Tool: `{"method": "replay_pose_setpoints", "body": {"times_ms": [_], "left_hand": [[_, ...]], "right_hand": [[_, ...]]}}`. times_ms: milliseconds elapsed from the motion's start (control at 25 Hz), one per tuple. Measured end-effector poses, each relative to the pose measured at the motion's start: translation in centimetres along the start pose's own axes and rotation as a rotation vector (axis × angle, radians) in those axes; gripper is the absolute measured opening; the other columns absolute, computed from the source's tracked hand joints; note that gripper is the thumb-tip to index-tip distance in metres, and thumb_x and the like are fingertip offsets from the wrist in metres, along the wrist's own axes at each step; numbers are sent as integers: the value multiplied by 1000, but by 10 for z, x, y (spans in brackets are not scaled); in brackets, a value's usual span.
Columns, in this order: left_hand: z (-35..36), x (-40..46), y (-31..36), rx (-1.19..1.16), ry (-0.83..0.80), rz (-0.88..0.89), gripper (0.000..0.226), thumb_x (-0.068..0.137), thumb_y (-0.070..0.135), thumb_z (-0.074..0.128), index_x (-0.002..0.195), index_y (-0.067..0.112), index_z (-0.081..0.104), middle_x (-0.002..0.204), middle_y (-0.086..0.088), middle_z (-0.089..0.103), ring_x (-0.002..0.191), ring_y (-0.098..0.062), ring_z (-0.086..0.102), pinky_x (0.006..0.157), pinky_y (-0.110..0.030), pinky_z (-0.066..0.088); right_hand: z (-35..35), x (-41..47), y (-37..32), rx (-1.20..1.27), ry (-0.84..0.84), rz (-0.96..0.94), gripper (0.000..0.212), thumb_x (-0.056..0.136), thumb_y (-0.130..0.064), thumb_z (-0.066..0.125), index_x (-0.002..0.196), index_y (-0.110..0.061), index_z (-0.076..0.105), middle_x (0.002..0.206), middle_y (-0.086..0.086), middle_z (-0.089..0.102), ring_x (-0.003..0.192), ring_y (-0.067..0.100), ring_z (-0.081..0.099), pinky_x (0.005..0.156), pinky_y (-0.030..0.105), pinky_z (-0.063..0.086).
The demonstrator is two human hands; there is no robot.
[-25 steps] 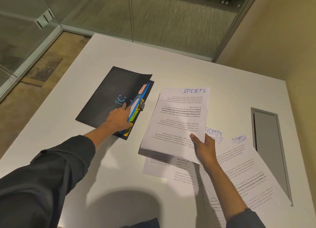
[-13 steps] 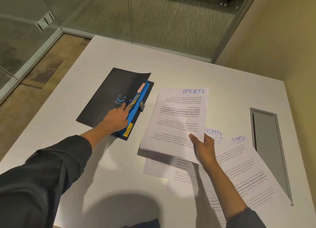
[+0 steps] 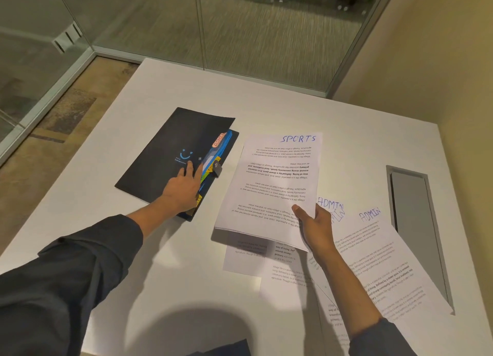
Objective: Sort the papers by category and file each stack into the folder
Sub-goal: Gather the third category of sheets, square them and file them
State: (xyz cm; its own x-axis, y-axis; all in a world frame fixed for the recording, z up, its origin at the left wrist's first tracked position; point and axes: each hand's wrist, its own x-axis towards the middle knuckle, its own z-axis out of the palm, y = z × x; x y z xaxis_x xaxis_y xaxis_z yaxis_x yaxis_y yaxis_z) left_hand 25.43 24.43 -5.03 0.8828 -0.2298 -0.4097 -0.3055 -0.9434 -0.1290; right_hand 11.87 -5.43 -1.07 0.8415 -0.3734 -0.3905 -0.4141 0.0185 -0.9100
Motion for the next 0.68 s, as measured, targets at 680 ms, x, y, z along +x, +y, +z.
{"method": "replay_pose_setpoints", "body": {"times_ms": [680], "left_hand": [[-44, -32, -1, 70, 59, 43, 53, 98, 26, 46, 147, 15, 31, 156, -12, 25, 107, -30, 61, 84, -37, 52]], "right_hand": [[48, 30, -28, -174, -111, 120, 15, 90, -11, 63, 104, -10, 70, 76, -5, 65, 63, 14, 56, 66, 28, 47]]}}
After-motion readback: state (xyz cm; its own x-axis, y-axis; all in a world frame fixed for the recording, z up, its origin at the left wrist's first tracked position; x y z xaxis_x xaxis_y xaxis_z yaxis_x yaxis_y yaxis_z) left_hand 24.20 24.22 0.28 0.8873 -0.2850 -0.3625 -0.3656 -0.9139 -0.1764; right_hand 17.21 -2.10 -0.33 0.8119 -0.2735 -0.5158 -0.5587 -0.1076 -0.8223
